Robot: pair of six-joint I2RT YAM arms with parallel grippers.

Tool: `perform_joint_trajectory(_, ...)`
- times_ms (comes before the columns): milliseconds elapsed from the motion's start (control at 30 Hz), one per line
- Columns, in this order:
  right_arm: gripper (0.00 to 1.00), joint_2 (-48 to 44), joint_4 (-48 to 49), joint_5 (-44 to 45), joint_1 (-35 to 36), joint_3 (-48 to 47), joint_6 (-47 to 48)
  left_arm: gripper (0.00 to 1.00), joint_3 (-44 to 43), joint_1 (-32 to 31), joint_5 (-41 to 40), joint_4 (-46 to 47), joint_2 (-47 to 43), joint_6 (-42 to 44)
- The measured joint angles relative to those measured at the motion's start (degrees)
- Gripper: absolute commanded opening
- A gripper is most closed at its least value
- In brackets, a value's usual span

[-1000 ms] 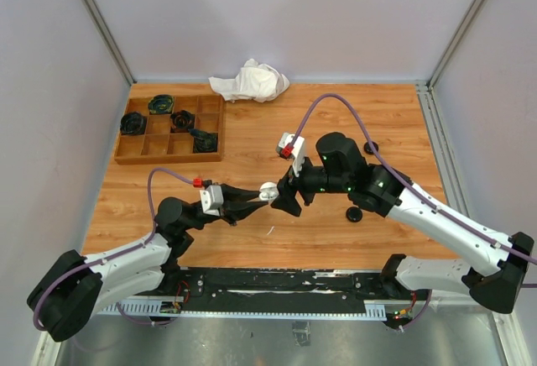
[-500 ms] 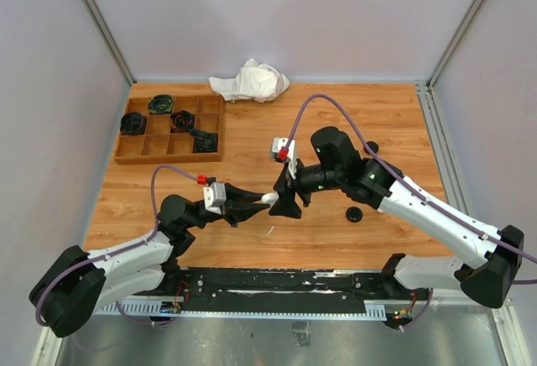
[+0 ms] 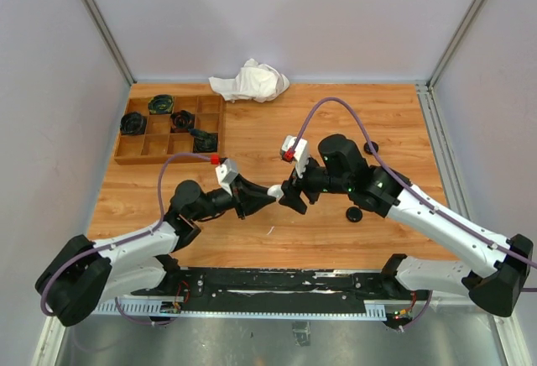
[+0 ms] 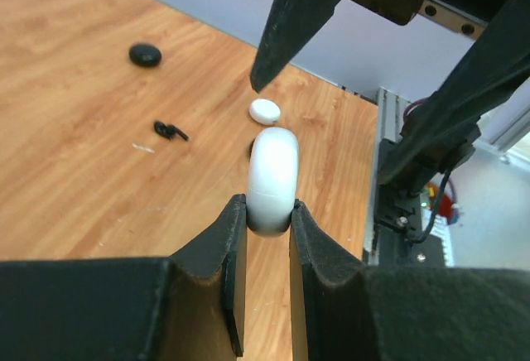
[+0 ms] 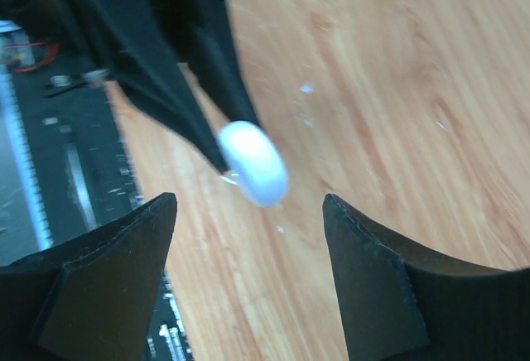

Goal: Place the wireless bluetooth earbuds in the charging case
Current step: Close the charging case, then place the charging case at the center of the board.

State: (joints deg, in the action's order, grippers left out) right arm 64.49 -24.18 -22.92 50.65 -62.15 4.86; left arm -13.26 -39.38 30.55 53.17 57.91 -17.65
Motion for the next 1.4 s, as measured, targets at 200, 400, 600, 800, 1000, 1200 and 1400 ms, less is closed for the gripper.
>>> perform_joint_trajectory(200,0.74,0.00,0.70,20.61,-0.24,4.15,-3.04,0.07,-5.05,-0.02,0.17,-4.33,10.21,-10.14)
perform_joint_trajectory(400,0.75,0.17,3.15,32.33,-2.25,9.64,-6.73,0.11,-9.70,-0.20,1.53,-6.38,22.32,-18.97)
perform_joint_trajectory(600,0.74,0.31,5.16,34.64,-8.61,12.50,-10.58,0.14,-13.14,-0.44,1.95,-7.21,31.43,-24.81)
perform_joint_trajectory(800,0.74,0.98,7.10,33.31,-16.17,15.04,-14.82,0.22,-14.29,-1.18,2.14,-8.24,38.66,-28.41)
perform_joint_trajectory(1000,0.74,1.55,8.68,31.98,-19.80,16.61,-17.20,0.40,-14.86,-1.66,-0.33,-11.32,40.92,-29.16)
perform_joint_trajectory(1200,0.74,3.30,10.45,31.67,-22.45,17.00,-18.69,0.55,-15.41,-1.70,-4.17,-13.64,40.72,-29.27)
perform_joint_trajectory(1400,0.75,5.20,11.34,31.67,-25.07,17.00,-19.26,0.68,-15.58,-1.75,-8.96,-17.11,37.33,-28.59)
